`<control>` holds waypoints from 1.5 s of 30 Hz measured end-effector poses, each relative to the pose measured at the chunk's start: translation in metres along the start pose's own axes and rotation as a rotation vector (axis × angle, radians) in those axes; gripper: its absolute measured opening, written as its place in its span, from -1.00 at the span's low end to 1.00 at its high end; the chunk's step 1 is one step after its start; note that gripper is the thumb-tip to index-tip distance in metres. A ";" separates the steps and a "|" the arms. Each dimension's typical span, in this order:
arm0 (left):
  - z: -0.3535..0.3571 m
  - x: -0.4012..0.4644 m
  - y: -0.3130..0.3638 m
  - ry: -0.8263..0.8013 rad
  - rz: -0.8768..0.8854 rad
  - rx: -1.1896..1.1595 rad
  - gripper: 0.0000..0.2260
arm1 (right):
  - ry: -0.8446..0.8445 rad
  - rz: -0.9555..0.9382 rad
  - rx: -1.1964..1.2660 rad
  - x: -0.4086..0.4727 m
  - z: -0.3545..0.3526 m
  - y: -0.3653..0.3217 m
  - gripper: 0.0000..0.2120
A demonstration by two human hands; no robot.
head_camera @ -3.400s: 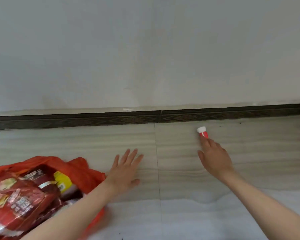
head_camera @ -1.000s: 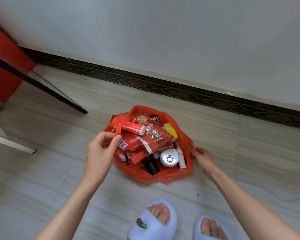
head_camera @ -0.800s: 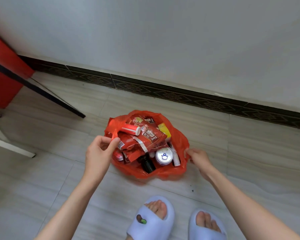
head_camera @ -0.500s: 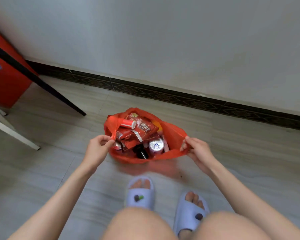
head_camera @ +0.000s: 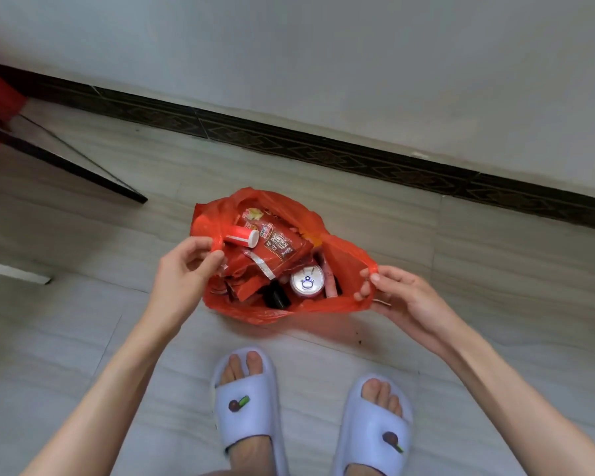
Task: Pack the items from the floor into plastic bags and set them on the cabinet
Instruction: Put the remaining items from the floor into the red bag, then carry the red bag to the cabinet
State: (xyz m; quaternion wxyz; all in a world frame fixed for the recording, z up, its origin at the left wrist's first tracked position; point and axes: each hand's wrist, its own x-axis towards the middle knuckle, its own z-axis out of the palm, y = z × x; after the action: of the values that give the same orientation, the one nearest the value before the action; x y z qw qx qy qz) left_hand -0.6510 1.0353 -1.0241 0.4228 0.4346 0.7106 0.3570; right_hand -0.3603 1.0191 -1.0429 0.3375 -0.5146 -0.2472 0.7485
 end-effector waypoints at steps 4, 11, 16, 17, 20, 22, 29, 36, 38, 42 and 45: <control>-0.015 0.004 0.020 0.040 -0.125 0.078 -0.92 | 0.041 0.109 -0.156 -0.006 0.018 -0.025 -0.85; -0.069 -0.016 0.094 -0.034 -0.451 0.222 -0.81 | 0.201 0.203 -0.256 -0.039 0.082 -0.098 -0.78; -0.101 -0.031 0.169 -0.019 -0.502 0.156 -0.74 | 0.220 0.156 -0.348 -0.075 0.134 -0.180 -0.74; -0.111 -0.037 0.180 -0.005 -0.532 0.129 -0.73 | 0.241 0.157 -0.379 -0.083 0.143 -0.194 -0.73; -0.140 -0.058 0.214 0.034 -0.589 0.066 -0.73 | 0.263 0.159 -0.436 -0.110 0.163 -0.231 -0.73; -0.160 -0.073 0.241 0.047 -0.591 0.023 -0.74 | 0.236 0.161 -0.475 -0.132 0.178 -0.256 -0.74; -0.245 -0.165 0.338 0.098 -0.624 -0.189 -0.85 | 0.108 0.180 -0.480 -0.225 0.247 -0.334 -0.79; -0.298 -0.290 0.390 0.337 -0.603 -0.411 -0.92 | -0.143 0.148 -0.616 -0.316 0.312 -0.365 -0.80; -0.315 -0.315 0.402 0.431 -0.572 -0.444 -0.92 | -0.231 0.112 -0.698 -0.335 0.338 -0.370 -0.81; -0.359 -0.362 0.417 0.607 -0.505 -0.534 -0.85 | -0.395 0.019 -0.762 -0.363 0.400 -0.375 -0.82; -0.393 -0.403 0.420 0.706 -0.433 -0.601 -0.83 | -0.549 -0.021 -0.827 -0.382 0.453 -0.372 -0.84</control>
State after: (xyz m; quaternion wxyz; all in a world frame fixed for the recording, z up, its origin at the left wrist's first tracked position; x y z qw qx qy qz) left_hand -0.7702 0.7642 -0.3874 0.3275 -0.0106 0.7497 0.5750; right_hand -0.5984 0.9605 -0.3873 0.0349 -0.3870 -0.6082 0.6922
